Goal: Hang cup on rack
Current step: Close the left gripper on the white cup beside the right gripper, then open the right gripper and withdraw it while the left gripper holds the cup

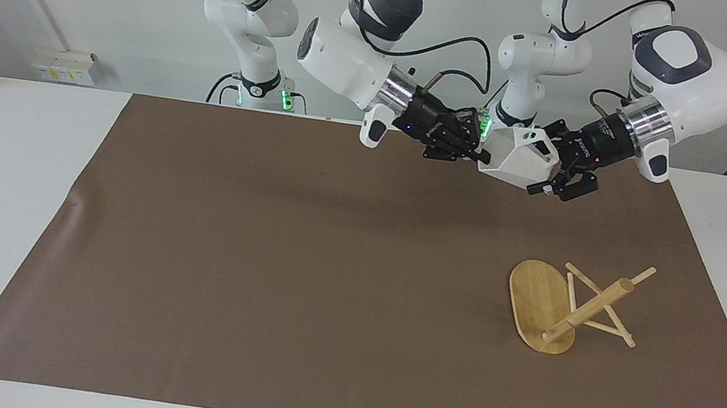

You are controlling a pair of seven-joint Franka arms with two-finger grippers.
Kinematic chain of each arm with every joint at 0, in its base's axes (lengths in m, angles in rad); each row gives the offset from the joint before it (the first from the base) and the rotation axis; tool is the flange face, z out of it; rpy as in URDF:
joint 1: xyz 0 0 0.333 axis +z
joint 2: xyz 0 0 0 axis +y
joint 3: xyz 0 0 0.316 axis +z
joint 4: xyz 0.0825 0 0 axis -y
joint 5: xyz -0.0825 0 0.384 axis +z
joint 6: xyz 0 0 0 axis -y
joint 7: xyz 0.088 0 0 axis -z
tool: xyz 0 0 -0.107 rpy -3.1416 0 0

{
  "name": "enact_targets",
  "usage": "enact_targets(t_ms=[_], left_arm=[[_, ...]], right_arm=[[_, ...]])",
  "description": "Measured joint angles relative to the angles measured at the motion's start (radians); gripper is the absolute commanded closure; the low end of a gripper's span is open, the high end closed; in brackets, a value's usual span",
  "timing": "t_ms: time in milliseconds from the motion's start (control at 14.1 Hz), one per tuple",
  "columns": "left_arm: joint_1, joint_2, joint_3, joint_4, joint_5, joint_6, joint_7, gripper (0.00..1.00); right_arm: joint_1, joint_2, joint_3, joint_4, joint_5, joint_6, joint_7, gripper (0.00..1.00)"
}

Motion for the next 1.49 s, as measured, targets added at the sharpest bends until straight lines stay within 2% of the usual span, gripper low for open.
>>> enact_targets(t_ms=[71, 212, 495, 637, 1274, 1486], left_arm=[[0.000, 0.000, 0.000, 0.000, 0.000, 0.000, 0.000, 1.00], [0.000, 0.000, 0.001, 0.000, 0.000, 0.000, -0.001, 1.00], [0.000, 0.000, 0.010, 0.000, 0.000, 0.004, -0.011, 1.00], [0.001, 0.000, 0.012, 0.000, 0.002, 0.007, -0.013, 1.00], [0.001, 0.001, 0.015, -0.007, 0.091, 0.016, -0.046, 1.00], [0.001, 0.001, 0.015, -0.011, 0.180, 0.017, -0.126, 1.00]], right_arm=[[0.000, 0.000, 0.000, 0.000, 0.000, 0.000, 0.000, 0.80], [0.000, 0.000, 0.000, 0.000, 0.000, 0.000, 0.000, 0.67], [0.001, 0.000, 0.000, -0.004, -0.013, 0.000, 0.000, 0.52], [0.001, 0.000, 0.000, -0.005, -0.016, 0.000, 0.000, 0.00], [-0.002, 0.000, -0.001, -0.012, -0.017, 0.000, 0.000, 0.00], [-0.004, 0.000, -0.013, -0.012, -0.017, 0.000, 0.000, 0.00]])
